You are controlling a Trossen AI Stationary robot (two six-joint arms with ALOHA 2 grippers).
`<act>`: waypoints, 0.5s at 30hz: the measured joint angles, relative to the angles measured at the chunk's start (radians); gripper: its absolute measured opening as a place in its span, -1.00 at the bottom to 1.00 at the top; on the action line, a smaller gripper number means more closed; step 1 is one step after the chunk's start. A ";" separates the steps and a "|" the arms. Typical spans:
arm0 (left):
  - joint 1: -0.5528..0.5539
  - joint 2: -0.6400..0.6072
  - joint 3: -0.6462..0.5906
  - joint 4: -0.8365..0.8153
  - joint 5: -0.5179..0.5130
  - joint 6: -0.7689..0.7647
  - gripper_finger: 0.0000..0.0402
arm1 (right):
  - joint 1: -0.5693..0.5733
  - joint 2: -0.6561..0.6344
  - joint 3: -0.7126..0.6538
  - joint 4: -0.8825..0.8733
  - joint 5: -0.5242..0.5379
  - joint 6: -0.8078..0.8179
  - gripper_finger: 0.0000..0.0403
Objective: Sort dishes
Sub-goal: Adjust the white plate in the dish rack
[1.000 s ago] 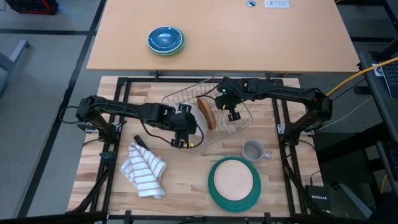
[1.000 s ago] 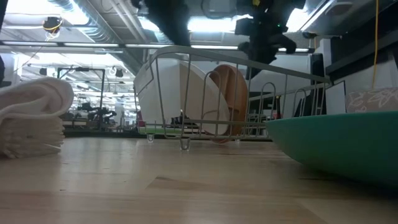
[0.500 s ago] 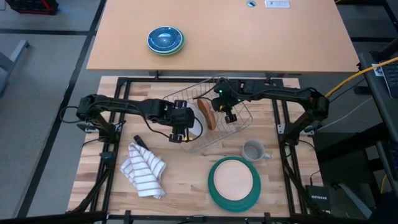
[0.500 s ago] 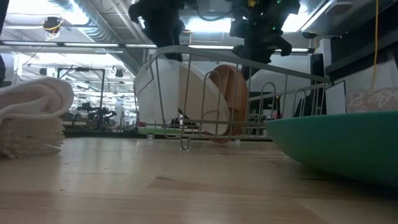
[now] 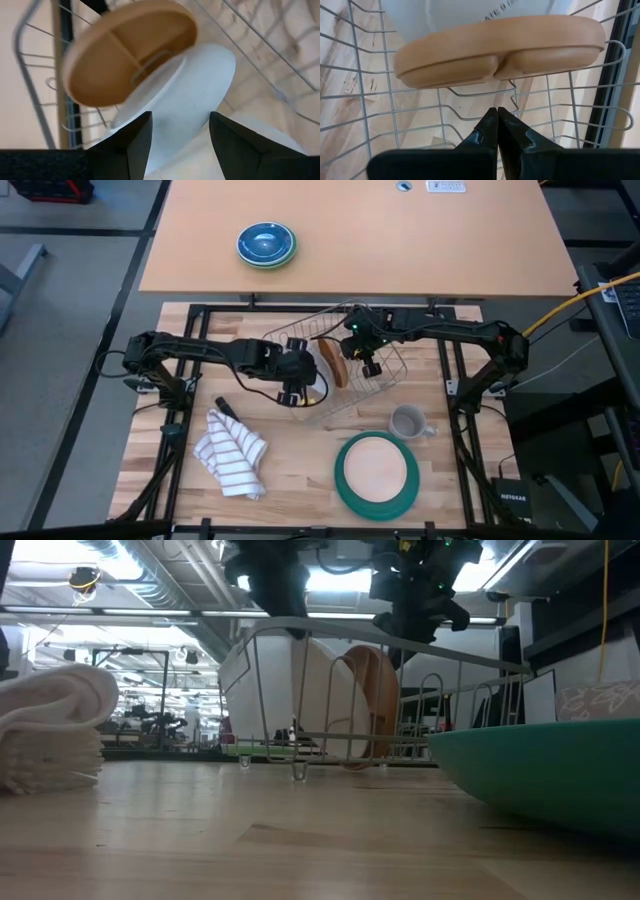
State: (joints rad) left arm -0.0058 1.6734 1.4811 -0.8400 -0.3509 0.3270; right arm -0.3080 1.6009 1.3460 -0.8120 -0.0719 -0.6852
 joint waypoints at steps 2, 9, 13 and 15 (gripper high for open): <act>0.008 0.001 0.000 0.033 -0.003 0.022 -0.07 | 0.000 0.000 0.000 0.000 0.000 0.000 -0.97; 0.054 0.002 0.000 0.136 -0.005 0.081 -0.07 | 0.000 0.000 0.000 0.000 0.000 0.000 -0.97; 0.081 0.002 0.000 0.199 0.016 0.111 -0.07 | 0.000 0.000 0.000 0.000 0.004 0.000 -0.97; 0.093 0.002 0.000 0.233 0.051 0.126 -0.07 | 0.000 0.000 0.000 -0.001 0.019 -0.001 -0.97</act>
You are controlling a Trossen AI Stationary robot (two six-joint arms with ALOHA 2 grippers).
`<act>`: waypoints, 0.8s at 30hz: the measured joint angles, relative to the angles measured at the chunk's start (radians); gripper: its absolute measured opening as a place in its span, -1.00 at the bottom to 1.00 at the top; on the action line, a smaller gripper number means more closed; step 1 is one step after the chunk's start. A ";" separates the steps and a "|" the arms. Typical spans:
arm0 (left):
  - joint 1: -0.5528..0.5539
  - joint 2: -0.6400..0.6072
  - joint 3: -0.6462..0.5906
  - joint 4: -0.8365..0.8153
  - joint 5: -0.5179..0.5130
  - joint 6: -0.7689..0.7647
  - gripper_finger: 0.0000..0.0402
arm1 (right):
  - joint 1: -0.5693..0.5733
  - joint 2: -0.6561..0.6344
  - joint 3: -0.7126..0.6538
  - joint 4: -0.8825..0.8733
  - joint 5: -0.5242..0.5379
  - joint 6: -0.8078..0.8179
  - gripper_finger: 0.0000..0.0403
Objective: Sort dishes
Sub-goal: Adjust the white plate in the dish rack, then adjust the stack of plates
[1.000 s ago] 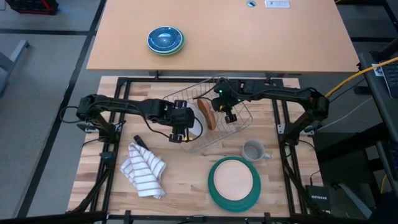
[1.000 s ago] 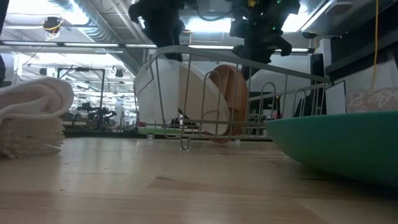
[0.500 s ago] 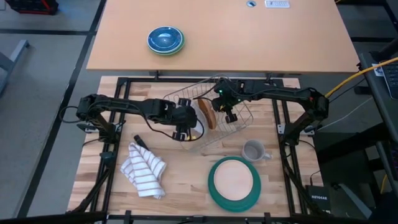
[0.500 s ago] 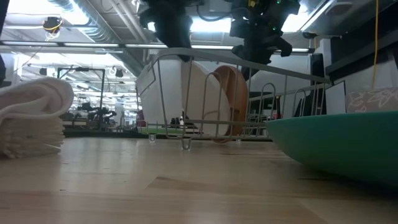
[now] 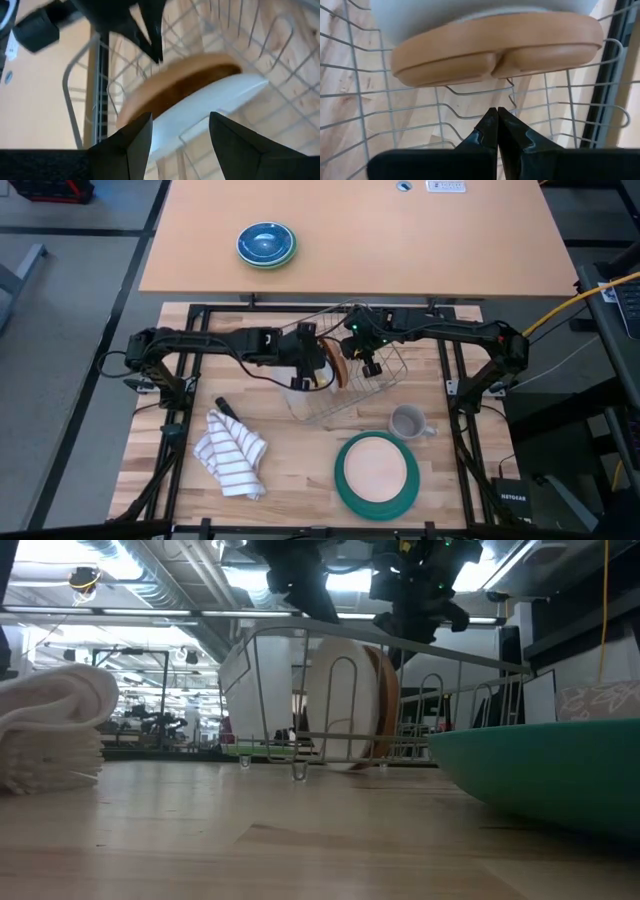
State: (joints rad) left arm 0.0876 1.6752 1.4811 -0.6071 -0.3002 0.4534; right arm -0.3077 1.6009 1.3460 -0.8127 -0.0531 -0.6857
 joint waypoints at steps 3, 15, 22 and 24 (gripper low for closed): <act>0.017 0.000 0.000 0.055 0.040 0.005 -0.07 | 0.000 0.000 0.000 0.000 0.022 0.000 -0.97; 0.021 0.000 0.000 0.093 0.054 0.026 -0.07 | 0.001 -0.027 0.096 -0.202 0.160 0.032 -0.97; -0.011 -0.004 0.000 0.000 0.054 0.005 -0.07 | 0.048 -0.079 0.176 -0.352 0.167 0.101 -0.97; -0.025 -0.010 0.000 -0.053 0.054 -0.029 -0.07 | 0.087 -0.103 0.177 -0.392 0.156 0.122 -0.97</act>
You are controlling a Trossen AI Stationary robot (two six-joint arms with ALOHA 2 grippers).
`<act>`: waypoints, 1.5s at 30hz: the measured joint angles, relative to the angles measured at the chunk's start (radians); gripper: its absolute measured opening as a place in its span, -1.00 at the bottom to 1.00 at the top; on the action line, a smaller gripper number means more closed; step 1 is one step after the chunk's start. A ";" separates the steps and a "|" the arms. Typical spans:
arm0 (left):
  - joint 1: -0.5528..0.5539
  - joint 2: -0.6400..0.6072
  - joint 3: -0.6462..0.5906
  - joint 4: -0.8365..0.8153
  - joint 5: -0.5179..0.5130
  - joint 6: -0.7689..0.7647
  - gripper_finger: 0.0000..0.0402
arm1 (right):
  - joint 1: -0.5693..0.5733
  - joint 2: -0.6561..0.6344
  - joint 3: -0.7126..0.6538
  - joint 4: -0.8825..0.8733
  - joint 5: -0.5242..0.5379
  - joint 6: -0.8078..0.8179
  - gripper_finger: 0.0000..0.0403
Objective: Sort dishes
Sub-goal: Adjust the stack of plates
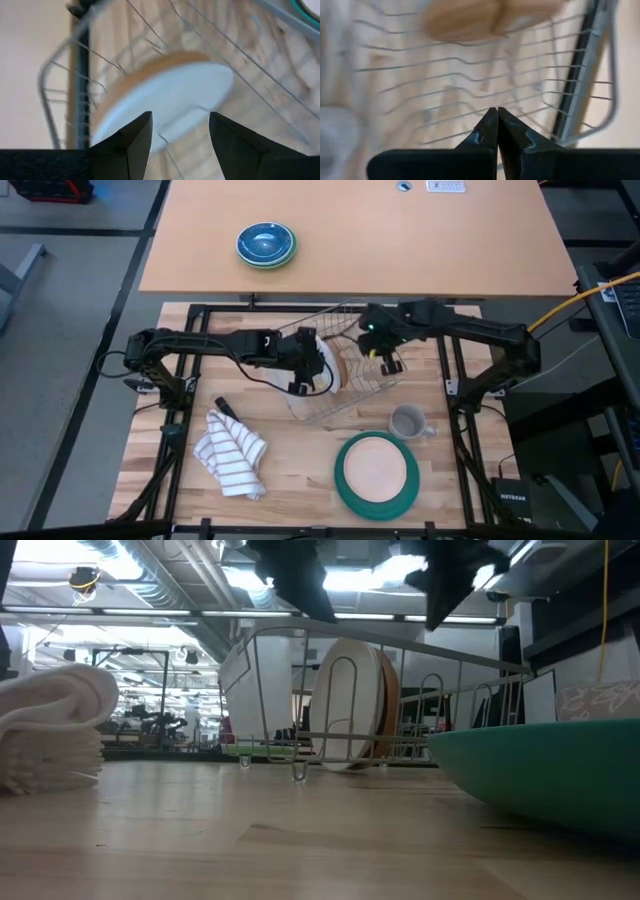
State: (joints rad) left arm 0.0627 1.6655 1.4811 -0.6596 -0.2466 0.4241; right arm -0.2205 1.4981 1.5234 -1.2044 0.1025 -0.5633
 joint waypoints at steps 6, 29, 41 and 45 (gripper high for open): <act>-0.058 -0.012 0.000 -0.064 0.000 -0.092 -0.07 | 0.161 -0.039 0.000 -0.105 -0.075 0.127 -0.97; -0.331 0.059 -0.002 0.056 0.034 -0.323 -0.07 | 0.619 0.017 -0.307 0.060 -0.273 0.799 -0.93; -0.425 0.224 -0.002 0.393 0.132 -0.319 -0.07 | 0.818 0.057 -0.314 0.299 -0.301 0.879 -0.93; -0.432 0.295 -0.002 0.462 0.193 -0.315 -0.07 | 0.851 0.057 -0.314 0.372 -0.288 0.945 -0.93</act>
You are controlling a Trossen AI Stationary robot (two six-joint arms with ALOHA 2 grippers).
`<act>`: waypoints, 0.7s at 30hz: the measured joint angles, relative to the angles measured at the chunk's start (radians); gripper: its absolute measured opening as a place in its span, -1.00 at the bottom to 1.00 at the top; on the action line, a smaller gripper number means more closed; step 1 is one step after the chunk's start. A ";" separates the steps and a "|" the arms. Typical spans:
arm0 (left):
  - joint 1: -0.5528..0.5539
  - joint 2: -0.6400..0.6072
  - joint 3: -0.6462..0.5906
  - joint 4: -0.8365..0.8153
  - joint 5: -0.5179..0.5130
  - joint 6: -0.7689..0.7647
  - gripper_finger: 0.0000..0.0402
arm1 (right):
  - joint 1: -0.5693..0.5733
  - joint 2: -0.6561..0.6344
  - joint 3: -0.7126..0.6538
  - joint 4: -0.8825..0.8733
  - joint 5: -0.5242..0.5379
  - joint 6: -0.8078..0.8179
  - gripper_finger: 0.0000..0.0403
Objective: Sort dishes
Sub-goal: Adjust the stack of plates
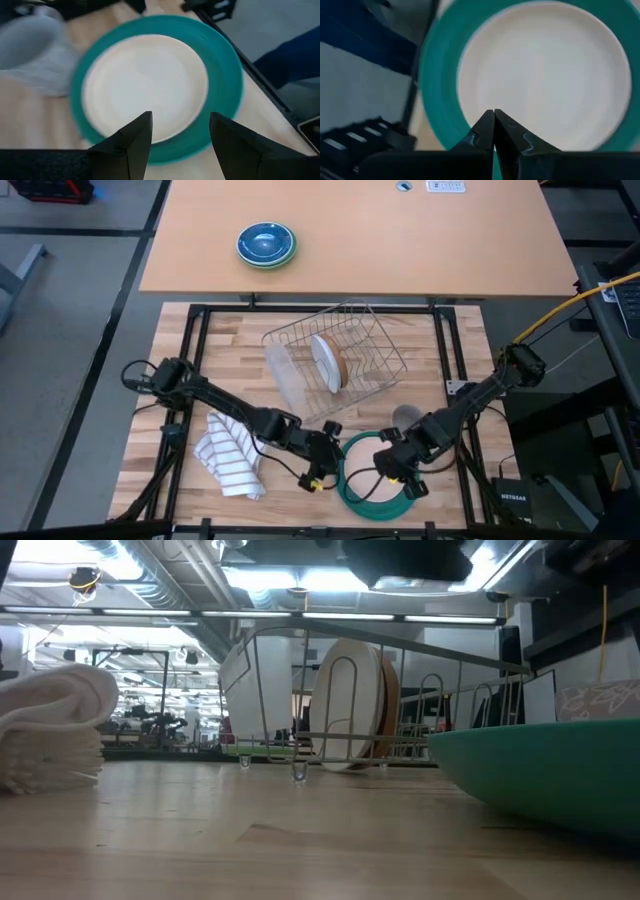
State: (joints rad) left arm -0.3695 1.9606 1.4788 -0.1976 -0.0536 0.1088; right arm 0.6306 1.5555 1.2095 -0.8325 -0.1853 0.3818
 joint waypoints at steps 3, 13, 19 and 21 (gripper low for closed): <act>-0.006 0.051 0.000 0.042 0.040 0.016 -0.07 | 0.014 0.000 0.000 0.061 0.002 0.034 -0.93; -0.011 0.173 0.000 0.184 0.080 0.058 -0.07 | 0.018 0.000 0.000 0.240 0.080 0.041 -0.93; -0.011 0.184 0.000 0.190 0.077 0.109 -0.07 | 0.018 0.000 0.000 0.265 0.107 0.041 -0.93; -0.011 0.184 0.000 0.182 0.073 0.133 -0.07 | 0.018 0.000 0.000 0.265 0.107 0.041 -0.93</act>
State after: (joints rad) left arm -0.3801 2.1448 1.4788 -0.0152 0.0197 0.2415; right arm 0.6483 1.5555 1.2095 -0.5678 -0.0782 0.4225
